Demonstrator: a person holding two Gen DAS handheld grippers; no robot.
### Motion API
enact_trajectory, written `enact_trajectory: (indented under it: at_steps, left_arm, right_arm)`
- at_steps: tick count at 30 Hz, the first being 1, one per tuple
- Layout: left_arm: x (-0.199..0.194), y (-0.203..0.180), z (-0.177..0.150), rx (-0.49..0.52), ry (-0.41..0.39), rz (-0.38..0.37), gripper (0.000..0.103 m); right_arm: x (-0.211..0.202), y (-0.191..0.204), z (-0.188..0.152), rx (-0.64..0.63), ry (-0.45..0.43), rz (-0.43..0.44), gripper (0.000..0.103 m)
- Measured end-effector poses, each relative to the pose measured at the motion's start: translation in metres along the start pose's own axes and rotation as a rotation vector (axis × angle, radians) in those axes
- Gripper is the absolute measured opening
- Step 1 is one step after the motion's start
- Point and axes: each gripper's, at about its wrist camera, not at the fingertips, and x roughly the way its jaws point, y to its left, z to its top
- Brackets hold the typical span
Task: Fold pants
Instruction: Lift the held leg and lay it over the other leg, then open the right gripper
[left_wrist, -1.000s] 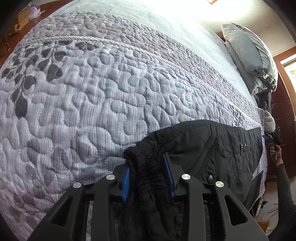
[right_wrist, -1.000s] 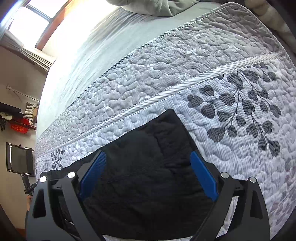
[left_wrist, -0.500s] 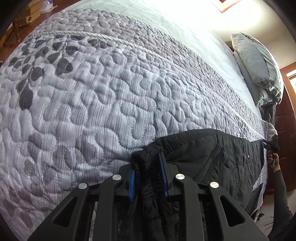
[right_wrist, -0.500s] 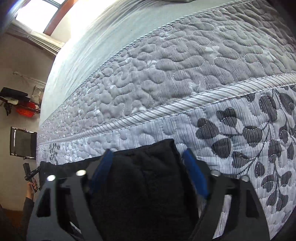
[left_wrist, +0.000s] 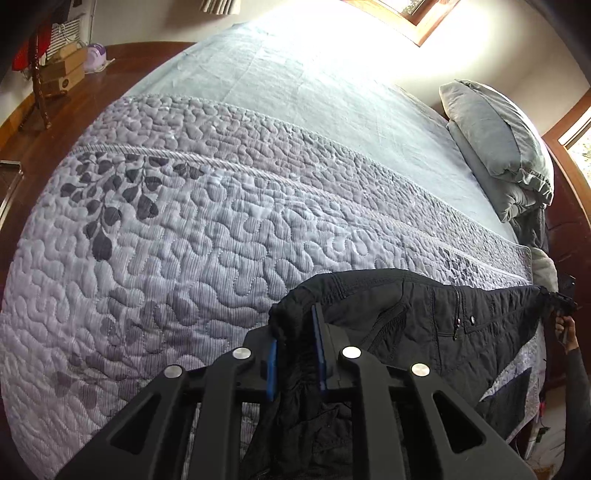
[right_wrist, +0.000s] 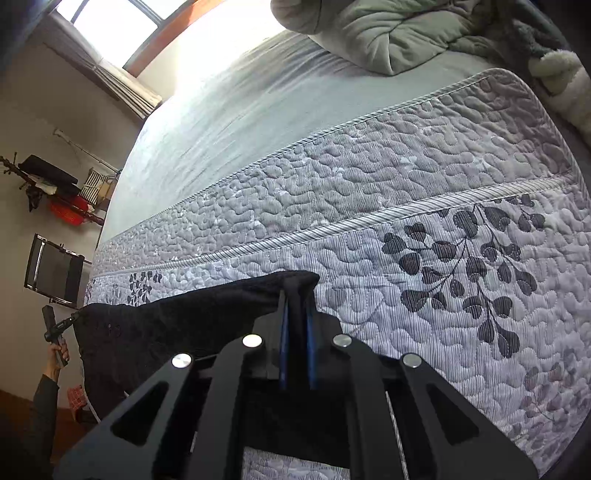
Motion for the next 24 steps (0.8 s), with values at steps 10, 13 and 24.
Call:
enact_trajectory:
  at_steps: [10,13,24]
  left_arm:
    - [-0.09,-0.041,-0.038,0.078,-0.133,-0.086,0.015]
    - [-0.117,-0.048,-0.064,0.094,-0.167,-0.109,0.015]
    - [-0.175,-0.034,-0.158,0.042,-0.226,-0.159,0.015]
  right_arm:
    - [-0.102,0.031,-0.096,-0.077,-0.152,-0.054,0.006]
    - [-0.118,0.028,-0.135,-0.063,-0.198,-0.07,0.006]
    - [-0.154,0.03,-0.268,0.029,-0.307,-0.063,0.006]
